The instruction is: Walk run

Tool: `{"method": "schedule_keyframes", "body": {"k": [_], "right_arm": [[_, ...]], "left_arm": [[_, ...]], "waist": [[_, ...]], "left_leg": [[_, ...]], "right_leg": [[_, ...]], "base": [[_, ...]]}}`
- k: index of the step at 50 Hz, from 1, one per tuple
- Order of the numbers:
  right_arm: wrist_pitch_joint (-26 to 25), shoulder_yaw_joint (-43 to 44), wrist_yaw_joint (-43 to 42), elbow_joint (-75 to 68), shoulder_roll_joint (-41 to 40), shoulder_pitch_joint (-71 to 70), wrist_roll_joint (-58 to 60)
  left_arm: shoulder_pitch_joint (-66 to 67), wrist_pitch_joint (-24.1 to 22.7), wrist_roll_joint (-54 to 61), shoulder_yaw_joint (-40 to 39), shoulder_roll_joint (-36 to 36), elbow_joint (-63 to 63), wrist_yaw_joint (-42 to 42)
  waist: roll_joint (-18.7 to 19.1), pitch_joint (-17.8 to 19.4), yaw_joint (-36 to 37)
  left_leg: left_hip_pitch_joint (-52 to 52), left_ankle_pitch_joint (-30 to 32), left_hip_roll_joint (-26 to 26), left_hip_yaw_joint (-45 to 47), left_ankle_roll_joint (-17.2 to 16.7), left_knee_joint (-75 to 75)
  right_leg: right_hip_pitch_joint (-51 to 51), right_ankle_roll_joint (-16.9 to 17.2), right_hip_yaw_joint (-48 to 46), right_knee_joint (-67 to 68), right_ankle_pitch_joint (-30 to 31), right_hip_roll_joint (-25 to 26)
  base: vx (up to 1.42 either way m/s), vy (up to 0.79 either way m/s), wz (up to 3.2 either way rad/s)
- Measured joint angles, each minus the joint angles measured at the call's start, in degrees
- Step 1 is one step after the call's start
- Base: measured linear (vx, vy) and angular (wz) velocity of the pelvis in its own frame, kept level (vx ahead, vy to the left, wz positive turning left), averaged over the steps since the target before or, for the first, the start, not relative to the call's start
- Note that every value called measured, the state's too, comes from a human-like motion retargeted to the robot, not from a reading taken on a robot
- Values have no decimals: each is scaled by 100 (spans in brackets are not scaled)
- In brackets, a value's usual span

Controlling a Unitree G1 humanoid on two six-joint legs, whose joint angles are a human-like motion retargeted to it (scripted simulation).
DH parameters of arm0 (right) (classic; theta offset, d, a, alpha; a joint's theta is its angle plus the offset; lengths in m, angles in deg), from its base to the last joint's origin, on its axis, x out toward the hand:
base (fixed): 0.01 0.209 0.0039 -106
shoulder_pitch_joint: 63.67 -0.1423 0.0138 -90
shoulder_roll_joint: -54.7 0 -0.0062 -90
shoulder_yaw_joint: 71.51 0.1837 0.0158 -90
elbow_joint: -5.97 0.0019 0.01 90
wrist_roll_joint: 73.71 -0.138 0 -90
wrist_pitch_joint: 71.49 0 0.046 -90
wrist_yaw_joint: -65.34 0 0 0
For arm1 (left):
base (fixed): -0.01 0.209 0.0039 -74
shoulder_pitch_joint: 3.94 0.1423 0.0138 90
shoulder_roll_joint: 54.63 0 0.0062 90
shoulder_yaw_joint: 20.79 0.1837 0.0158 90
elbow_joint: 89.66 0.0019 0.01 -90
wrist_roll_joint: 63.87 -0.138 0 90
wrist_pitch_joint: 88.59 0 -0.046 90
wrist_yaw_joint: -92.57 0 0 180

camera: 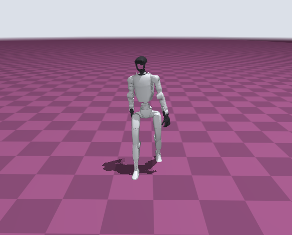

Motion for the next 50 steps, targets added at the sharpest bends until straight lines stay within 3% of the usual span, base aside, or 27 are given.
{"method": "schedule_keyframes", "body": {"k": [3,5,10,15,22,25,28,30,33,35,38,42,45,50], "right_arm": [[16,-112,-165,49,-28,-294,-75],[75,-277,-338,161,-78,-554,-164],[3,-469,-650,589,-208,-1314,-61],[117,-604,-688,1153,-308,-1786,-45],[279,-719,-552,1593,-360,-2164,-192],[307,-746,-518,1605,-365,-2127,-112],[291,-781,-494,1430,-374,-2001,30],[252,-801,-448,1246,-378,-1866,171],[134,-791,-357,927,-398,-1549,470],[58,-762,-315,722,-406,-1272,625],[14,-705,-317,434,-380,-850,554],[118,-669,-74,146,-280,-454,263],[-75,-460,167,125,-202,-320,365],[-34,-262,159,301,-135,-31,205]], "left_arm": [[347,-69,187,64,-148,257,-27],[507,-104,248,68,-198,380,91],[803,78,-120,-137,-368,454,253],[973,88,-169,-217,-469,522,635],[937,57,3,-446,-535,446,812],[909,-15,79,-521,-525,428,800],[864,-4,124,-613,-480,455,832],[853,16,138,-696,-442,466,821],[861,54,240,-813,-351,498,769],[831,86,349,-854,-272,549,731],[583,163,538,-810,-103,633,666],[90,188,751,-649,93,430,425],[-325,178,857,-568,127,44,272],[-717,-100,1078,-326,117,-742,209]], "waist": [[-333,-99,205],[-529,-132,242],[-643,-10,190],[-766,57,644],[-738,348,999],[-772,329,1031],[-858,295,1193],[-911,233,1343],[-994,99,1586],[-1087,-68,1487],[-974,-128,1291],[-639,-25,1352],[-518,76,1440],[-320,138,1053]], "left_leg": [[-401,1282,-284,134,-319,1232],[-862,1856,-408,278,-258,2214],[-1952,695,24,613,323,3325],[-2807,-306,-186,757,741,2360],[-3258,-238,-412,1254,1347,-320],[-3332,-727,-740,1263,1312,-1222],[-3268,-857,-826,1190,1348,-1464],[-3176,-755,-801,1160,1629,-1236],[-2938,-129,-828,1177,1697,-1330],[-2785,-71,-953,972,1807,-1340],[-2604,-416,-908,525,1747,-1171],[-2167,-860,-463,640,1705,-1083],[-1892,-1127,-420,615,1702,-1043],[-1421,-1404,-440,470,1629,-1086]], "right_leg": [[355,-153,-275,-51,-192,-180],[533,-217,-188,-104,-322,-227],[1044,-284,-321,-233,-640,-78],[1406,-426,4,-338,-882,224],[2003,-634,37,-323,-1361,735],[2216,-648,-48,-306,-1559,823],[2387,-616,-7,-163,-1703,848],[2476,-544,100,-35,-1667,861],[2629,-211,360,215,-1165,857],[2650,155,345,503,-492,759],[2457,758,346,1334,1012,811],[1667,1221,441,3141,1990,1070],[1034,1061,534,3917,1077,1000],[232,681,272,3369,-279,506]], "base": [[65,-33,-57],[57,-31,-31],[56,-30,1],[50,-20,-66],[59,-17,-24],[64,-14,7],[72,-11,-37],[84,-9,-72],[94,-7,-78],[87,-5,-3],[79,-4,48],[72,-9,-3],[56,3,-26],[65,0,61]]}}
